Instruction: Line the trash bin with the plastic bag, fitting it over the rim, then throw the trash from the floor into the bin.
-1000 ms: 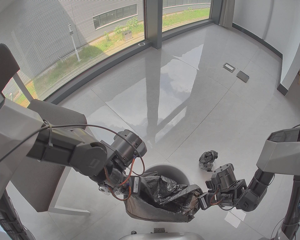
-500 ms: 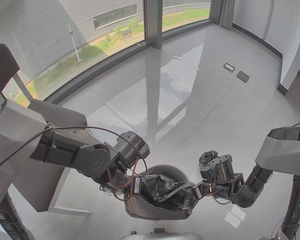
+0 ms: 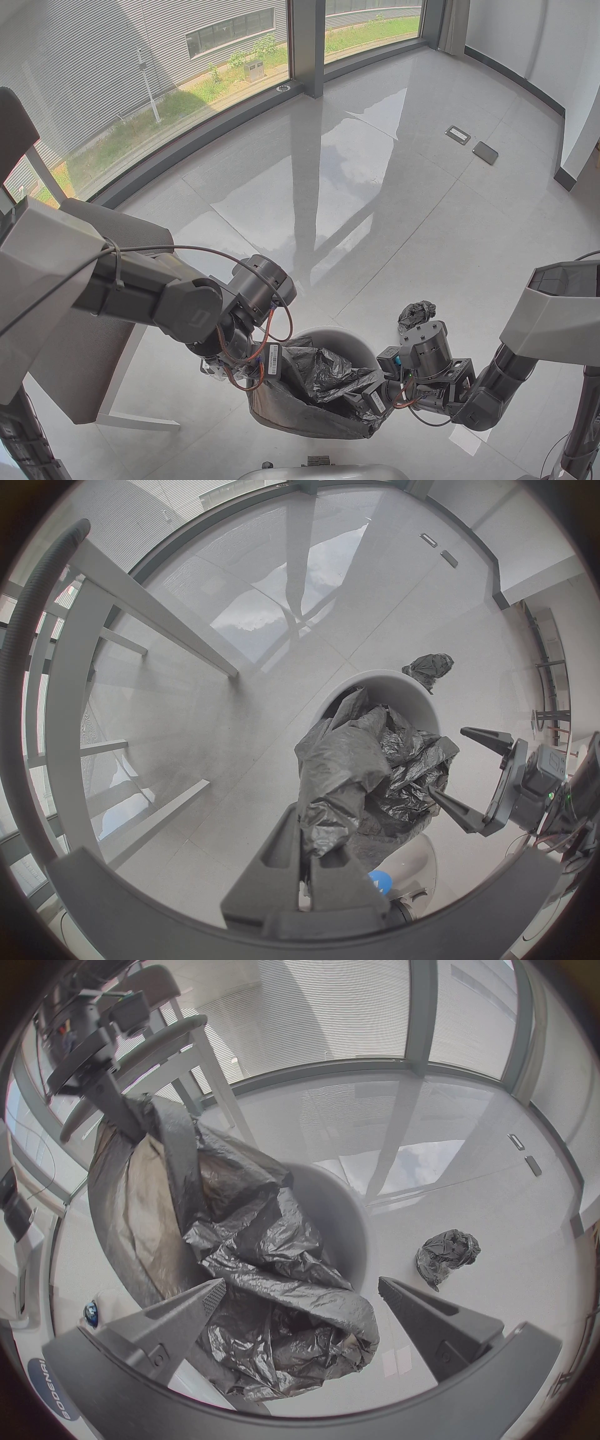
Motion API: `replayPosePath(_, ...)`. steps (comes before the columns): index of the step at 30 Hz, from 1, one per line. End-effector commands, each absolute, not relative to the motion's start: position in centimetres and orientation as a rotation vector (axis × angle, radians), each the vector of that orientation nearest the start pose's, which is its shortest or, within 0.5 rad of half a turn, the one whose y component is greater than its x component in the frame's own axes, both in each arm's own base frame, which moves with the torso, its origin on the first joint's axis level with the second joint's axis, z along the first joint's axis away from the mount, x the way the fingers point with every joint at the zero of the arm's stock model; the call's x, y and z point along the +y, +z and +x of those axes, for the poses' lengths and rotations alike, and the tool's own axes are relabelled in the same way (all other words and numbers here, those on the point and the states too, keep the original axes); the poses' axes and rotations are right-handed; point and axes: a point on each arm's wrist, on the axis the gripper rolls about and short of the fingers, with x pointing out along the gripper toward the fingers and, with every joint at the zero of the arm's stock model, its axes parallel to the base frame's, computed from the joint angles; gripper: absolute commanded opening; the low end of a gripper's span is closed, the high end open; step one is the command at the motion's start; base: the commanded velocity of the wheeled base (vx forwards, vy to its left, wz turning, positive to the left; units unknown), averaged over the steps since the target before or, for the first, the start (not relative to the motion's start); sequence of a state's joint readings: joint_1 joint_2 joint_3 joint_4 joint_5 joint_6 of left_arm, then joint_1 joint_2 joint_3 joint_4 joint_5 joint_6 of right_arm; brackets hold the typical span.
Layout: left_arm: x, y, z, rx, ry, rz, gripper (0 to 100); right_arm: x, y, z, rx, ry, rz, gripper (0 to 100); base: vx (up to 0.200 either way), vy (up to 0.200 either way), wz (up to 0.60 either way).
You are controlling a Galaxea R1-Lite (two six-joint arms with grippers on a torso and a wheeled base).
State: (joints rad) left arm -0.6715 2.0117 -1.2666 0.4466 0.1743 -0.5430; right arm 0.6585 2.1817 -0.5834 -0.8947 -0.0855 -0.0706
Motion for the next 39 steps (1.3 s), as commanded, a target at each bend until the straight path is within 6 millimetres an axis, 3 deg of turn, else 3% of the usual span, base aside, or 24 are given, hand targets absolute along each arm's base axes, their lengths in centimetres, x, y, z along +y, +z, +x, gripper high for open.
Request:
replayPosePath(1,-21.0,11.0,27.6,1.166,-0.111,0.016,0,19.7,-0.2,25.1,0.652,0.618,-0.361,100,0.0,0.0,0.0)
replayPosePath(12,-20.5,10.9,28.2,1.163,-0.092,0.001,0,20.1,-1.1,24.9,0.64,0.659,-0.437,100,0.0,0.0,0.0)
replayPosePath(13,-20.4,10.8,28.3,1.162,-0.09,-0.002,100,20.1,-1.2,24.9,0.639,0.66,-0.438,100,0.0,0.0,0.0)
replayPosePath(21,-19.7,11.7,29.3,1.122,-0.072,-0.041,100,20.1,-1.7,25.0,0.643,0.673,-0.467,100,0.0,0.0,0.0)
replayPosePath(26,-18.8,13.7,28.9,1.072,-0.069,-0.071,100,20.0,-2.1,25.3,0.613,0.709,-0.518,100,0.0,0.0,0.0)
replayPosePath(33,-17.6,17.6,27.3,0.98,-0.102,-0.118,100,18.4,-3.7,27.0,0.605,0.738,-0.606,100,0.0,0.0,0.0)
replayPosePath(39,-17.1,18.9,26.7,0.945,-0.11,-0.139,100,18.0,-4.6,28.0,0.61,0.727,-0.625,100,0.0,0.0,0.0)
